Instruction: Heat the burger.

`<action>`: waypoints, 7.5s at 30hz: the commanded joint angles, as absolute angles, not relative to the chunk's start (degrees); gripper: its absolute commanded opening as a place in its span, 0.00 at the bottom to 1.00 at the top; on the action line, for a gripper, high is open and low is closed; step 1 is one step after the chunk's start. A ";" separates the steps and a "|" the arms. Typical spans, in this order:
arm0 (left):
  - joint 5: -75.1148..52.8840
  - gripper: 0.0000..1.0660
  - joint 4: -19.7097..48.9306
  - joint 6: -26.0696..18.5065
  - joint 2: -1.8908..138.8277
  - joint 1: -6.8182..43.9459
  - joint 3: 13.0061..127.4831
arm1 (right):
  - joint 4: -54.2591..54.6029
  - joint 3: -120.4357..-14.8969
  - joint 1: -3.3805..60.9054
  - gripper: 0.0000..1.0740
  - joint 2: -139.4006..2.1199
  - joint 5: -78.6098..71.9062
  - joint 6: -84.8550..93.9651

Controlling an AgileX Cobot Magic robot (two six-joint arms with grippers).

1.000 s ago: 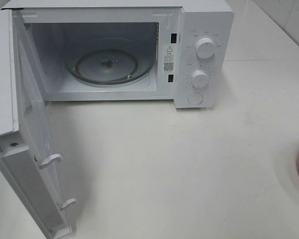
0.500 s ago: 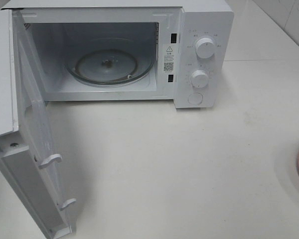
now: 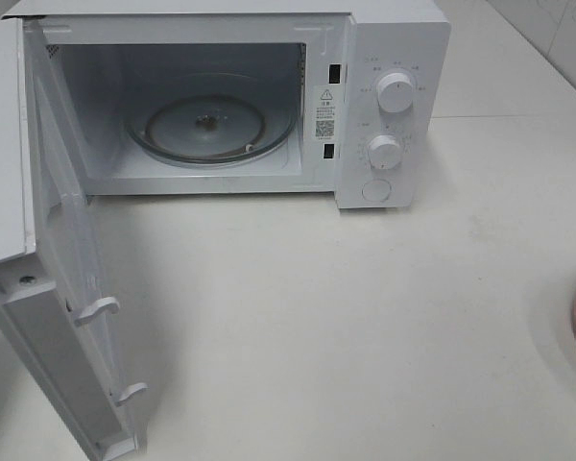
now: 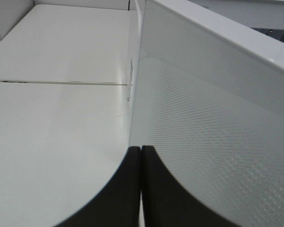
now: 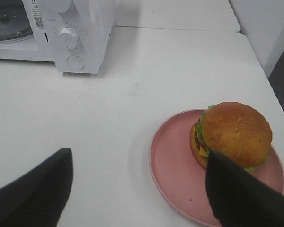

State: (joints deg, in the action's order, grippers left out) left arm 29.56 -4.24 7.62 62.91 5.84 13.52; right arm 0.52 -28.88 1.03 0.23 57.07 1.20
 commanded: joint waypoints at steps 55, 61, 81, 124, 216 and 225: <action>46.93 0.00 -2.23 10.43 104.68 34.38 46.81 | 0.69 -28.76 0.69 0.70 1.78 57.12 1.60; 47.15 0.00 -2.18 12.89 107.54 34.38 50.59 | 0.69 -28.76 0.69 0.70 1.78 57.12 1.60; 42.23 0.00 -1.60 14.09 115.22 34.38 64.97 | 0.69 -28.76 0.69 0.70 1.78 57.12 1.60; -33.40 0.94 -6.13 14.15 99.92 42.97 66.23 | 0.69 -28.76 0.69 0.70 1.78 57.12 1.60; -61.31 0.94 6.02 -1.60 -1.72 -4.58 29.62 | 0.74 -28.76 0.69 0.70 1.78 57.12 1.55; -61.31 0.94 6.02 -1.60 -1.72 -4.58 29.62 | 0.74 -28.76 0.69 0.70 1.78 57.12 1.55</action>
State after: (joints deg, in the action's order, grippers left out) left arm -61.76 6.02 -1.49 -0.29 -4.41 29.85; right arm 0.52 -28.88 1.03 0.23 57.07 1.20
